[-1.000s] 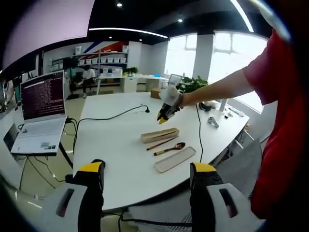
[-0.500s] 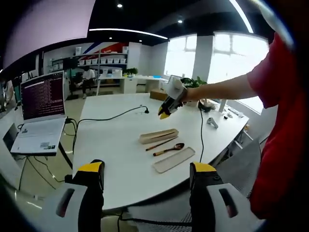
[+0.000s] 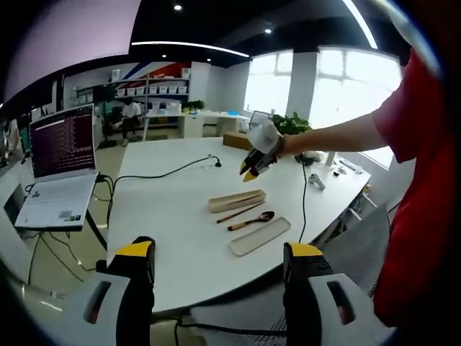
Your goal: Arrange the utensils inside the cutlery case until each visible utensil rests in its matching compartment.
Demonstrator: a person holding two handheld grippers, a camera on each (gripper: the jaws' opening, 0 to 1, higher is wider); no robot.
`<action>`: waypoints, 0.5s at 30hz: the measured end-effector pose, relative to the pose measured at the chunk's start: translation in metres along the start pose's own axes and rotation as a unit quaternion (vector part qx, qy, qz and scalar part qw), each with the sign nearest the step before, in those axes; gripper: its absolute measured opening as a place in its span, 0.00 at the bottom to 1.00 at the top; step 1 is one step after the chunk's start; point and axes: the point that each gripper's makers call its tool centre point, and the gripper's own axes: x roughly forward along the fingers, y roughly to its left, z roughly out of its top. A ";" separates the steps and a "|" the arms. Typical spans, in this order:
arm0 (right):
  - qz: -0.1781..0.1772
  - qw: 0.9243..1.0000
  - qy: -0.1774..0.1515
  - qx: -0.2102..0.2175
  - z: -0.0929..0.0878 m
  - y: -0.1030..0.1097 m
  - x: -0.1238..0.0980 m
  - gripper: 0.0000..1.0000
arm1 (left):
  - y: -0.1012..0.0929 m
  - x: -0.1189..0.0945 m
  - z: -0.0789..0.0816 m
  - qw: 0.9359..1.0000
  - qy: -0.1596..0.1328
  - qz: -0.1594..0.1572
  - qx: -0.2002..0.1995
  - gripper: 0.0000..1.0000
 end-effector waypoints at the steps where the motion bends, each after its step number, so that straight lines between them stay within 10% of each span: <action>1: 0.002 1.000 0.007 -0.015 -0.002 0.000 0.002 0.13 | 0.001 -0.001 0.000 1.000 0.001 0.001 -0.001 0.75; 15: -0.013 0.998 -0.046 0.035 0.026 0.011 0.003 0.14 | 0.007 -0.005 -0.003 1.000 -0.002 0.011 -0.010 0.75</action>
